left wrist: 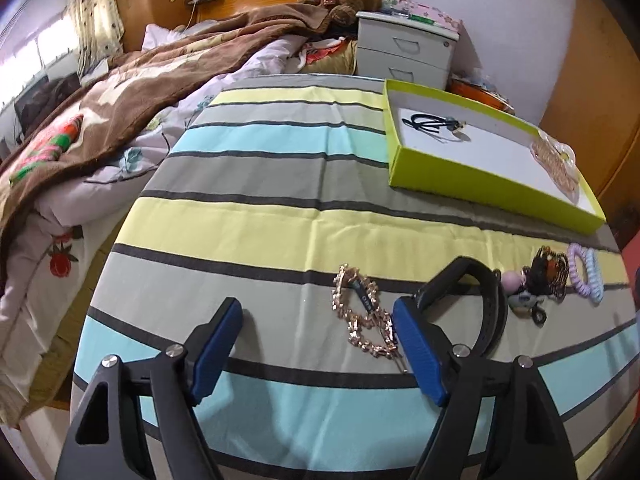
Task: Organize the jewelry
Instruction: 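Grasp the rose-gold rhinestone hair clip with the left gripper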
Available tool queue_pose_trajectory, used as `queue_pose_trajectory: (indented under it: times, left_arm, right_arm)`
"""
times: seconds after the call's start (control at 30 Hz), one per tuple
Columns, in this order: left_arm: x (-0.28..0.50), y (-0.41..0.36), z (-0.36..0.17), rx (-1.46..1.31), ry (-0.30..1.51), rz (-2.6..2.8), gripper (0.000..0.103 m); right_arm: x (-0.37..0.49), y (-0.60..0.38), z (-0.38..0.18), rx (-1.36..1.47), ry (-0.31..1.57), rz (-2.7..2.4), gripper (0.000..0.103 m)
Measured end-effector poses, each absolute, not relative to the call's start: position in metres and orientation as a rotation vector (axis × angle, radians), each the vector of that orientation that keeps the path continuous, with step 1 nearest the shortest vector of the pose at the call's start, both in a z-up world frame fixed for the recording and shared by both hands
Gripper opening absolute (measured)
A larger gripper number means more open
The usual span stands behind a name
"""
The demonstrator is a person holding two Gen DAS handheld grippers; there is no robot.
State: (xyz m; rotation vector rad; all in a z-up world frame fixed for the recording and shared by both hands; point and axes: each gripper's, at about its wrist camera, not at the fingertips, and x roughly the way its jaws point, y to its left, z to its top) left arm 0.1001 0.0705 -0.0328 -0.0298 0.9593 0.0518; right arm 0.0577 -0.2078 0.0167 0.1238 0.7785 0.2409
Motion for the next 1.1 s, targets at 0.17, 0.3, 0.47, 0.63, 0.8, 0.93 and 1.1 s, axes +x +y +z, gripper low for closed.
queue_pose_trajectory:
  times: [0.17, 0.3, 0.47, 0.63, 0.8, 0.93, 1.1]
  left_arm:
    - [0.092, 0.071, -0.03, 0.023, 0.945, 0.05, 0.065]
    - [0.092, 0.08, -0.028, 0.016, 0.94, 0.069, 0.046]
    - [0.102, 0.082, -0.03, 0.012, 0.918, 0.018, 0.046]
    - [0.109, 0.071, -0.028, 0.085, 0.869, -0.046, 0.054]
    - [0.114, 0.073, -0.029, 0.058, 0.892, -0.079, 0.035]
    - [0.112, 0.073, -0.029, 0.058, 0.891, -0.085, 0.034]
    - [0.109, 0.081, -0.026, 0.018, 0.877, -0.081, 0.034]
  right_arm:
    - [0.057, -0.203, 0.019, 0.116, 0.772, 0.255, 0.045]
    - [0.059, -0.195, 0.022, 0.1, 0.767, 0.274, 0.045]
    - [0.06, -0.184, 0.021, 0.082, 0.773, 0.29, 0.045]
    - [0.064, -0.178, 0.019, 0.067, 0.784, 0.292, 0.045]
    - [0.066, -0.17, 0.02, 0.051, 0.788, 0.297, 0.045]
    - [0.07, -0.164, 0.019, 0.045, 0.796, 0.301, 0.045]
    - [0.074, -0.155, 0.018, 0.032, 0.803, 0.31, 0.045]
